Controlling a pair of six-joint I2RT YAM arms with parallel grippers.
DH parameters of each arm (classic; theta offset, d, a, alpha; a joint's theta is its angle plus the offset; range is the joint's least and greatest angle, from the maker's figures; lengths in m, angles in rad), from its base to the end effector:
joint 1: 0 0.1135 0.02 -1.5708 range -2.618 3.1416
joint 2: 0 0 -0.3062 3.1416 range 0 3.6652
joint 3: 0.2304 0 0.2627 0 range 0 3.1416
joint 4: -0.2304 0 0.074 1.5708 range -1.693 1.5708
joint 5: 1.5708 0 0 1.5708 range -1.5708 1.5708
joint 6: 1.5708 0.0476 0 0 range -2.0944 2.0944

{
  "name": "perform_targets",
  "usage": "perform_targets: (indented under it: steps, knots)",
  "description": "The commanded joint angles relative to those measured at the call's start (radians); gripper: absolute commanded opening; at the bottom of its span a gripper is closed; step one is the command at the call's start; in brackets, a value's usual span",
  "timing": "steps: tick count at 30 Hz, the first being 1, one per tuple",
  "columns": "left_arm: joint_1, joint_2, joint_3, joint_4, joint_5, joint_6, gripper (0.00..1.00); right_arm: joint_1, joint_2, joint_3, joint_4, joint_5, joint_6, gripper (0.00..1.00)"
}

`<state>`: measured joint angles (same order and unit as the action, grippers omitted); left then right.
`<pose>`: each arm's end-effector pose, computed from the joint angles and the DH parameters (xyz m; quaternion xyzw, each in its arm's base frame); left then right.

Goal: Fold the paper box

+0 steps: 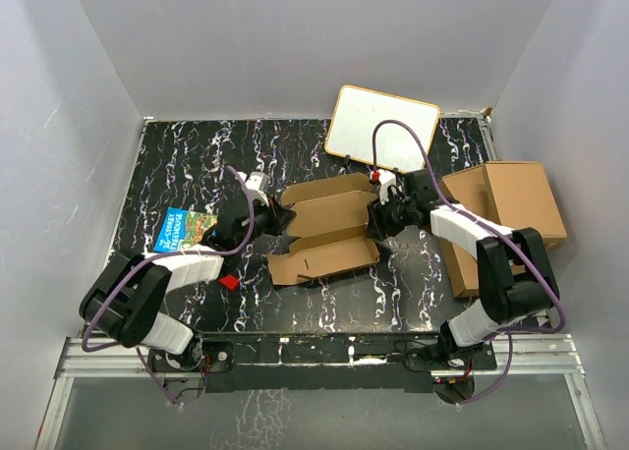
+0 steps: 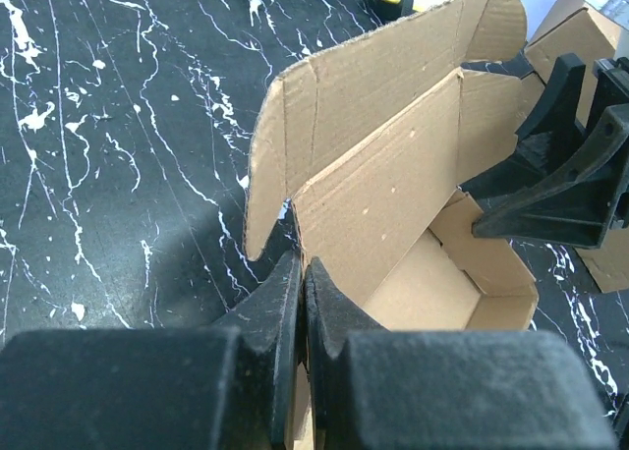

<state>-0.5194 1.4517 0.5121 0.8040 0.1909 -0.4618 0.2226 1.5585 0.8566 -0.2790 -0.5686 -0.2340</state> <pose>0.2582 -0.1580 0.2301 0.0842 0.7478 -0.3717 0.5435 0.3003 0.0943 0.2055 -0.2873 0.8761 0.2668 0.2805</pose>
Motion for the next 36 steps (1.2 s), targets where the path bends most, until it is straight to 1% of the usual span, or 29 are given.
perform_targets:
  steps: [1,3,5,9,12,17,19,25,28,30,31,36]
  knots:
    - [-0.030,-0.066,-0.013,-0.005,-0.061,0.049,0.00,0.021,-0.080,-0.053,0.102,0.089,0.063,0.45]
    - [-0.036,-0.072,-0.018,-0.003,-0.071,0.053,0.00,0.038,-0.090,-0.067,0.106,0.117,0.082,0.41]
    - [-0.041,-0.076,-0.024,0.001,-0.085,0.055,0.00,0.051,-0.096,-0.083,0.116,0.143,0.096,0.40]
    - [-0.053,-0.079,-0.028,-0.006,-0.116,0.068,0.00,0.070,-0.097,-0.088,0.102,0.163,0.111,0.39]
    - [-0.059,-0.116,-0.030,-0.016,-0.139,0.084,0.00,0.086,-0.102,-0.095,0.092,0.180,0.126,0.39]
    - [-0.062,-0.131,-0.037,-0.011,-0.148,0.102,0.00,0.096,-0.115,-0.110,0.091,0.189,0.146,0.38]
    - [-0.061,-0.130,-0.038,-0.008,-0.147,0.104,0.00,0.106,-0.113,-0.113,0.098,0.196,0.153,0.35]
    - [-0.063,-0.134,-0.038,-0.008,-0.135,0.094,0.00,0.126,-0.094,-0.098,0.107,0.236,0.168,0.17]
    - [-0.063,-0.154,-0.039,-0.029,-0.133,0.080,0.00,0.126,-0.110,-0.098,0.125,0.263,0.168,0.10]
    - [-0.062,-0.173,-0.041,-0.046,-0.130,0.062,0.00,0.127,-0.121,-0.101,0.139,0.288,0.164,0.08]
    - [-0.063,-0.184,-0.043,-0.055,-0.125,0.049,0.03,0.127,-0.123,-0.100,0.145,0.305,0.158,0.08]
    - [-0.062,-0.269,-0.058,-0.148,-0.113,-0.024,0.25,0.127,-0.137,-0.097,0.171,0.364,0.125,0.08]
